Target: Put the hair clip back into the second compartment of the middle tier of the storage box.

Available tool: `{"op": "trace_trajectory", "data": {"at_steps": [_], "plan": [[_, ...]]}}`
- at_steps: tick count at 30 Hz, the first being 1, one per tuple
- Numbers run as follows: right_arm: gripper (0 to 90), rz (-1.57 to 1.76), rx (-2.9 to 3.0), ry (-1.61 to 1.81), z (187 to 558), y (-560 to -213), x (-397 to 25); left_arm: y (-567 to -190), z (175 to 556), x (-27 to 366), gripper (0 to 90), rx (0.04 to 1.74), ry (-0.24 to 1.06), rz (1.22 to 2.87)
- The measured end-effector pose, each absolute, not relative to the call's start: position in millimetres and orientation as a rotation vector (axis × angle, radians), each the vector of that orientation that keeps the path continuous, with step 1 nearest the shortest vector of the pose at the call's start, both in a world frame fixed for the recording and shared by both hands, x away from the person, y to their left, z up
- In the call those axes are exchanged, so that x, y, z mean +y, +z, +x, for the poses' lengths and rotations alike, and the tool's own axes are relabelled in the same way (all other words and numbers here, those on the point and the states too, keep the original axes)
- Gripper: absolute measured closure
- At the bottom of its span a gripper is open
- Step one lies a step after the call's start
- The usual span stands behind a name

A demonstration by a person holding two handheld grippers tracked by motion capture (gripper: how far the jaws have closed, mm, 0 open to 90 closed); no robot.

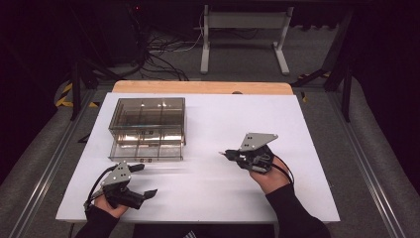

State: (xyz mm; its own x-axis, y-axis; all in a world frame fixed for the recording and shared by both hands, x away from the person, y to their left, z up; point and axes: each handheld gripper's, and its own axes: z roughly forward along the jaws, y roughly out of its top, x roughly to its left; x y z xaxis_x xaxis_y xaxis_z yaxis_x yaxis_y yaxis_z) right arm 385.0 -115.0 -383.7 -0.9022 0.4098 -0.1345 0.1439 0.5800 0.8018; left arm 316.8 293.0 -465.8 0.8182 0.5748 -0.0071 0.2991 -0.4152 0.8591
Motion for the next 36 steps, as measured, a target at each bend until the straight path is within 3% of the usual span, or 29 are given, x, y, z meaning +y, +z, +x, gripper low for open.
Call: {"op": "trace_trajectory", "data": {"at_steps": [36], "plan": [[85.1, 0.294, 2.586, 1.304, 411.6, -381.2, -20.7, -464.6, 315.5, 291.1, 3.1, 0.612, 0.348, 2.034]]}}
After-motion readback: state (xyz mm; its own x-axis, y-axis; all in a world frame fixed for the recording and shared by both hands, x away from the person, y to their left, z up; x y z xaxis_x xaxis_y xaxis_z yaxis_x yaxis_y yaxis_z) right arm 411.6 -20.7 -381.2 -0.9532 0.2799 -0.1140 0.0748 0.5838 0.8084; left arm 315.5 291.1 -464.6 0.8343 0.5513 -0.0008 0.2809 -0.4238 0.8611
